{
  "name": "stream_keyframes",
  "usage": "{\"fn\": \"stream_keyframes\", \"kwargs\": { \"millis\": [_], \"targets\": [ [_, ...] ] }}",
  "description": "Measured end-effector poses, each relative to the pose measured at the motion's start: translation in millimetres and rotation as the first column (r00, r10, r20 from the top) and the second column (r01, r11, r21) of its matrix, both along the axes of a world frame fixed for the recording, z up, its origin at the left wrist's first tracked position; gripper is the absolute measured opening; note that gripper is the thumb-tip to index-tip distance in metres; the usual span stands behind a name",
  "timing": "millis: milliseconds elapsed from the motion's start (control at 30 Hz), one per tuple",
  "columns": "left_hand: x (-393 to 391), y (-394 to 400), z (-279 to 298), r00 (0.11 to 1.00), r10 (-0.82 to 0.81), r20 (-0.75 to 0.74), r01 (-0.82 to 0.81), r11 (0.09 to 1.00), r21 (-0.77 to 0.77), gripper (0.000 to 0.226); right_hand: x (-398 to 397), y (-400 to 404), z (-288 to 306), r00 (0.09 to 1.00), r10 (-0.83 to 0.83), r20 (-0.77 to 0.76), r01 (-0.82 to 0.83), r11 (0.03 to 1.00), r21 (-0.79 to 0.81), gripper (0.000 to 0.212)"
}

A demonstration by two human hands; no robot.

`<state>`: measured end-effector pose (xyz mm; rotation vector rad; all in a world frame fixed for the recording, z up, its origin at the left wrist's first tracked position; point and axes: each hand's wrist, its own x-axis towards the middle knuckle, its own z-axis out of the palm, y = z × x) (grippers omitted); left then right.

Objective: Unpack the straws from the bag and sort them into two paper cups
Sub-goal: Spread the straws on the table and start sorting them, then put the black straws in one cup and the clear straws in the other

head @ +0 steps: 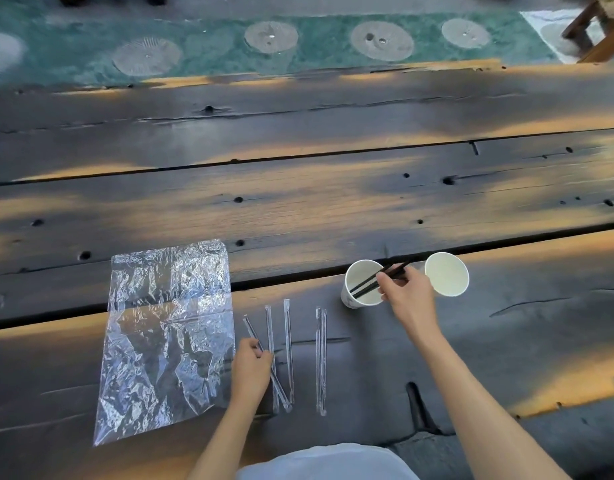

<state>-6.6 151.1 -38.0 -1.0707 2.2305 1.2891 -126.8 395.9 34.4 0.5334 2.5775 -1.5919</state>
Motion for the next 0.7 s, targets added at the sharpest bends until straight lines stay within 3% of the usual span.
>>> {"fn": "stream_keyframes", "kwargs": {
  "millis": [100, 167, 233, 300, 333, 400, 467, 533, 700],
  "targets": [
    [-1, -1, -5, 0.998, 0.048, 0.027, -0.048, 0.999, -0.007, 0.034, 6, 4, 6, 1.0, 0.002, -0.03, -0.002, 1.0, -0.028, 0.006],
    [-2, -1, -6, 0.996, 0.084, 0.037, -0.084, 0.996, -0.004, 0.036, 16, 8, 8, 0.985, -0.156, -0.076, 0.147, 0.982, -0.116, 0.012],
    [-3, -1, -7, 0.993, 0.106, 0.05, -0.106, 0.994, 0.002, 0.038, 30, 9, 6, 0.914, -0.396, -0.092, 0.37, 0.904, -0.214, 0.016],
    [-3, 0, -8, 0.994, 0.102, 0.045, -0.102, 0.995, 0.0, 0.04, 46, 4, -14, 0.837, -0.547, 0.03, 0.538, 0.81, -0.236, 0.019],
    [-4, 1, -9, 0.996, 0.087, 0.034, -0.087, 0.996, -0.006, 0.041, 54, -1, -29, 0.827, -0.542, 0.147, 0.562, 0.801, -0.208, 0.021],
    [-5, 5, -10, 0.999, 0.026, 0.026, -0.026, 1.0, -0.008, 0.041, 68, -20, -59, 0.843, -0.331, 0.423, 0.432, 0.886, -0.169, 0.022],
    [-8, 11, -11, 0.999, -0.023, 0.028, 0.021, 0.999, 0.041, 0.043, 78, -45, -83, 0.8, -0.025, 0.599, 0.161, 0.971, -0.174, 0.019],
    [-10, 15, -11, 0.998, -0.054, 0.034, 0.051, 0.996, 0.079, 0.045, 81, -68, -101, 0.77, 0.126, 0.625, -0.037, 0.987, -0.154, 0.019],
    [-9, 23, -41, 0.999, 0.0, 0.04, -0.006, 0.987, 0.163, 0.05, 79, -107, -116, 0.775, 0.29, 0.562, -0.305, 0.95, -0.07, 0.02]
  ]
}}
